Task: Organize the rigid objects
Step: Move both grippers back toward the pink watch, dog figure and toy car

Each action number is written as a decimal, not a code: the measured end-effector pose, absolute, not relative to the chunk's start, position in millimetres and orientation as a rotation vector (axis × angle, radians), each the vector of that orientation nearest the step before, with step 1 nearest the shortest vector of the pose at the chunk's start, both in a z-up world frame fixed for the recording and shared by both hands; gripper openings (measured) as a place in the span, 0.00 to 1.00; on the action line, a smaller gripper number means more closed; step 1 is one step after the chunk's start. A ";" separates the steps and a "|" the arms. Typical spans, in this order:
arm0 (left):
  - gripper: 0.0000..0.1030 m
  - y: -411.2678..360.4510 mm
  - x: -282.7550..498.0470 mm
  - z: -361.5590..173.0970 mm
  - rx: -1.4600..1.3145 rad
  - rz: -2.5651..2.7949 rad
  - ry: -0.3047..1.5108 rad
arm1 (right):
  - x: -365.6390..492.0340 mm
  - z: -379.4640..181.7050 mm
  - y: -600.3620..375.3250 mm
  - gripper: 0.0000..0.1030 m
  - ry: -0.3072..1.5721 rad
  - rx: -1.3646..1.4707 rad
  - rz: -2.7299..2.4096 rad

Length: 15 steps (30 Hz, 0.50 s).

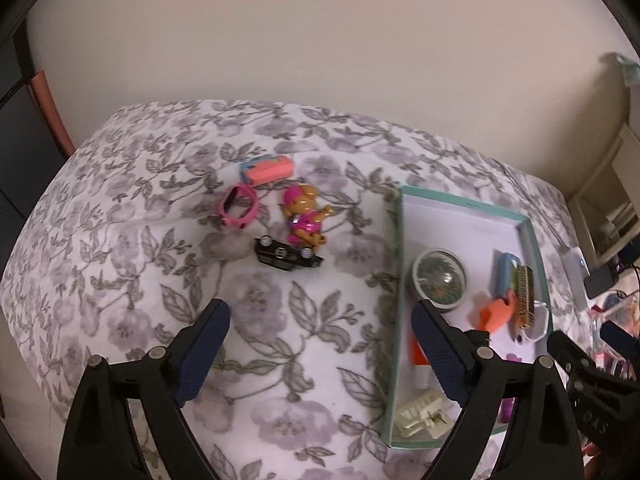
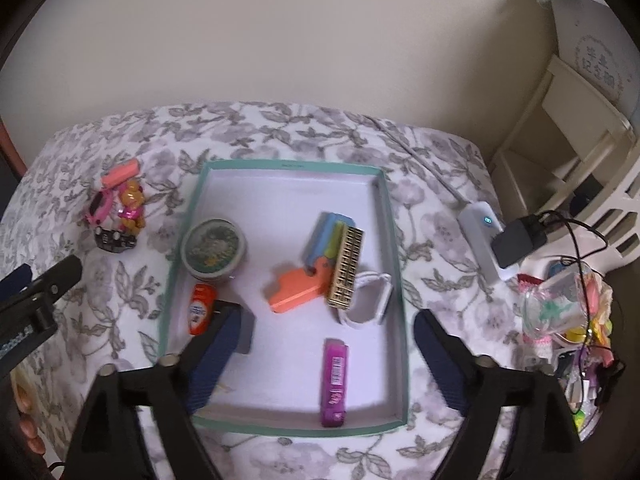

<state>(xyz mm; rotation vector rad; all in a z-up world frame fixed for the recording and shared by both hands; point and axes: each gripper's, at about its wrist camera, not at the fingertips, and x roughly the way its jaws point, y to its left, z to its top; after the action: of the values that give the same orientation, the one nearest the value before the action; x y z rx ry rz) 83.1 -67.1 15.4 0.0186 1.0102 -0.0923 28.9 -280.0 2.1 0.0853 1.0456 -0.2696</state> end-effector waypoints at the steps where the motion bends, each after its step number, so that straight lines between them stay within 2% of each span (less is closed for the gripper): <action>1: 0.90 -63.6 84.5 15.3 0.010 -0.086 1.011 | 29.7 2.6 -277.9 0.95 1.042 0.086 -0.264; 4: 0.91 -53.7 87.2 15.5 -0.017 -0.066 1.015 | 31.6 4.3 -270.7 1.00 1.026 0.083 -0.255; 15: 0.92 -12.5 98.1 20.3 -0.060 0.060 0.992 | 38.5 11.3 -253.0 1.00 0.931 0.133 -0.185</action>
<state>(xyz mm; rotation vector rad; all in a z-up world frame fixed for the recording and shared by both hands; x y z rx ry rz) 98.1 -12.5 20.3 -0.0596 0.9917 0.0603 38.5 -253.0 11.3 0.1334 0.9308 -0.1849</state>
